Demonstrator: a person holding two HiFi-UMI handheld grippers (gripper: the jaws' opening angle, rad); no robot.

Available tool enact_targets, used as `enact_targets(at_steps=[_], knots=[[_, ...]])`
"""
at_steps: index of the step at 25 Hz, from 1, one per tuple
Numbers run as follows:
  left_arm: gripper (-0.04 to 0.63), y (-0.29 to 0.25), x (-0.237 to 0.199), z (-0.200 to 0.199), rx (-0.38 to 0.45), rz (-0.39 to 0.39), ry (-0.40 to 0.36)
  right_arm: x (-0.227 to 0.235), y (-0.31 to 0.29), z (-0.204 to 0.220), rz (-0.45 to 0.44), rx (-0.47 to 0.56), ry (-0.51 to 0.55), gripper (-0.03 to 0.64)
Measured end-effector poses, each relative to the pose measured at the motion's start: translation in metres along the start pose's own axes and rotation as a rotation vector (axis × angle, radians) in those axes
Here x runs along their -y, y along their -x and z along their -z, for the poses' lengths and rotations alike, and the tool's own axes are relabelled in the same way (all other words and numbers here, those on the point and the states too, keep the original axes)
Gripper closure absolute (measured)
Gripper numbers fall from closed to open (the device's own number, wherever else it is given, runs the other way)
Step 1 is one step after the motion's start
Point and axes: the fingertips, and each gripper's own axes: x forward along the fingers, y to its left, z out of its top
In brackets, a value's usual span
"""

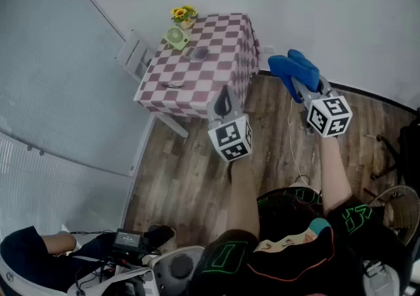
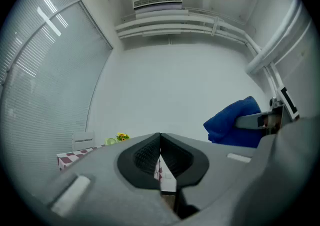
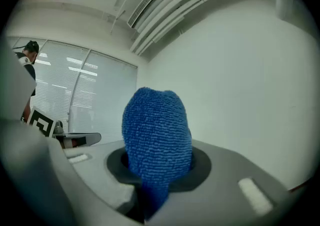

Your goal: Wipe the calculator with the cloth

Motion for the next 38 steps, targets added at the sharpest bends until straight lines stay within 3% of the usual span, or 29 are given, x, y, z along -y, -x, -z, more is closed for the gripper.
enact_targets(at_steps=[14, 19, 24, 30, 38], knots=[[0.586, -0.017, -0.002, 0.021, -0.022, 0.008, 0.031, 0.025, -0.014, 0.019, 0.030, -0.051, -0.013, 0.523], [0.586, -0.038, 0.000, 0.047, -0.080, 0.012, 0.045, 0.043, -0.041, 0.039, 0.028, -0.080, -0.064, 0.523], [0.586, -0.070, -0.014, 0.079, -0.141, -0.044, 0.079, 0.053, -0.081, 0.075, -0.019, -0.154, -0.087, 0.522], [0.586, -0.126, -0.018, 0.104, -0.202, -0.118, 0.076, 0.096, -0.135, 0.096, -0.044, -0.195, -0.122, 0.522], [0.586, -0.202, -0.016, 0.106, -0.220, -0.201, 0.049, 0.154, -0.212, 0.100, -0.094, -0.204, -0.168, 0.522]])
